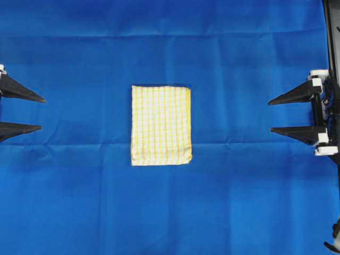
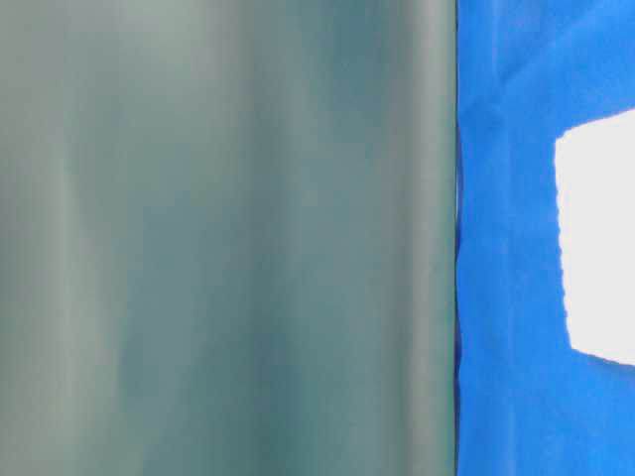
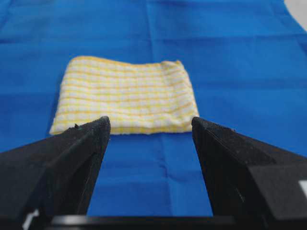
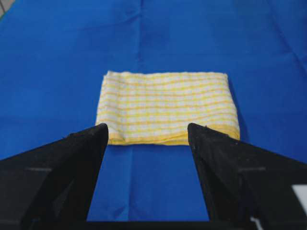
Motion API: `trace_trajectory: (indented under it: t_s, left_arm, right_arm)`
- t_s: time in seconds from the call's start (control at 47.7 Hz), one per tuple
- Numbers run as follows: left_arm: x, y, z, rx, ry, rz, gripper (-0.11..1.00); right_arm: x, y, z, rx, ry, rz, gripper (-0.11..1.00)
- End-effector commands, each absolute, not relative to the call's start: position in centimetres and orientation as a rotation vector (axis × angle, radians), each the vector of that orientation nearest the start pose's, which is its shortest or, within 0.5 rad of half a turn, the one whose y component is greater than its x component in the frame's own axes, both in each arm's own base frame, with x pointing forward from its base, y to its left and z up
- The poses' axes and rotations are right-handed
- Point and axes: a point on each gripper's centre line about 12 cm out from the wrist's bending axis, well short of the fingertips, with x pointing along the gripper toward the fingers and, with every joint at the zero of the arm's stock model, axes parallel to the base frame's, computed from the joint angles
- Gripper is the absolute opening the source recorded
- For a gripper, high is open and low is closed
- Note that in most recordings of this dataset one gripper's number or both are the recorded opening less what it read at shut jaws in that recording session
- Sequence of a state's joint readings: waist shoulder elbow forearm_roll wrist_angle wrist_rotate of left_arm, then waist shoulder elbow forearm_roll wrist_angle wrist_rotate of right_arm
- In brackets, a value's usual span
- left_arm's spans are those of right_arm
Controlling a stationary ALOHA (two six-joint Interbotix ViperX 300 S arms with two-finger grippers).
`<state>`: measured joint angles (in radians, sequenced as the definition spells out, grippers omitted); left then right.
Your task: Fold the yellow towel.
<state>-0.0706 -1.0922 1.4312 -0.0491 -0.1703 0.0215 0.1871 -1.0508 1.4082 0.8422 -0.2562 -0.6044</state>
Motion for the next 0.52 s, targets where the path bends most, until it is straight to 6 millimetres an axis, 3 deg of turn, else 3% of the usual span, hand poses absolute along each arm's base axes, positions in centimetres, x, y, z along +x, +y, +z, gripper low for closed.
trace_trajectory:
  t_s: [0.0, 0.503]
  left_arm:
    - [16.21, -0.99, 20.21, -0.021, 0.162, -0.056, 0.63]
    - [16.01, -1.01, 20.51, -0.018, 0.170, -0.059, 0.63]
  right_arm:
    - [16.79, 0.82, 20.55, 0.188, 0.171, -0.029, 0.69]
    - [16.79, 0.83, 20.60, 0.195, 0.172, -0.028, 0.69]
